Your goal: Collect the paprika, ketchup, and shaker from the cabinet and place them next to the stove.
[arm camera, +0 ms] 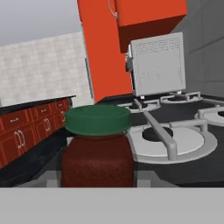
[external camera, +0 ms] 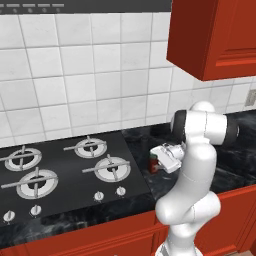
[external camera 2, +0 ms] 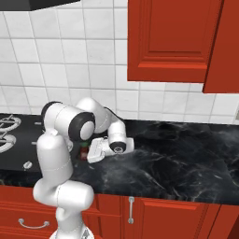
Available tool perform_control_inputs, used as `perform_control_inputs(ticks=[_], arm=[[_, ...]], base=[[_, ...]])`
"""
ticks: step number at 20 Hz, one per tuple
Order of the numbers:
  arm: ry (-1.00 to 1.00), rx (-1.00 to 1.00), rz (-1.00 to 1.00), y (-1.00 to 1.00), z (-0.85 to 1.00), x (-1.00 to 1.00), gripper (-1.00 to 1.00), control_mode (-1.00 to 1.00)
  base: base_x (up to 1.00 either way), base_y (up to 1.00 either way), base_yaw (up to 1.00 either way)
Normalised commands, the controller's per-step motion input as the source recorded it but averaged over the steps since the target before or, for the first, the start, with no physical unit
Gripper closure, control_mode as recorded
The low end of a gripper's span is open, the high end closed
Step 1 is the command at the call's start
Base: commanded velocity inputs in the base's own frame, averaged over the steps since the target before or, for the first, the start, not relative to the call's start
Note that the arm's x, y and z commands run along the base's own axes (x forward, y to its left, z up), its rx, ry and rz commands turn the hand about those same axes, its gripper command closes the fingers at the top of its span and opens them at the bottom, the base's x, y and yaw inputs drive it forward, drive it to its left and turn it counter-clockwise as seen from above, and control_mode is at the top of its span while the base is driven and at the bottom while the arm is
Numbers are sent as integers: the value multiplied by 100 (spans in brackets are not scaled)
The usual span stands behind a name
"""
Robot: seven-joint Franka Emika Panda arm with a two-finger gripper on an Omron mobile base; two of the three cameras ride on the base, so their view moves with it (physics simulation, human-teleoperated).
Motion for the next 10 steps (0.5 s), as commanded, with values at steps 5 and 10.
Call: perform_control_inputs(ticks=[5,10], arm=[[0,-2,4,0,-21,14,100,-100],[0,-4,1,0,-32,0,-100,-100]], base=[[0,0,0],[0,0,0]])
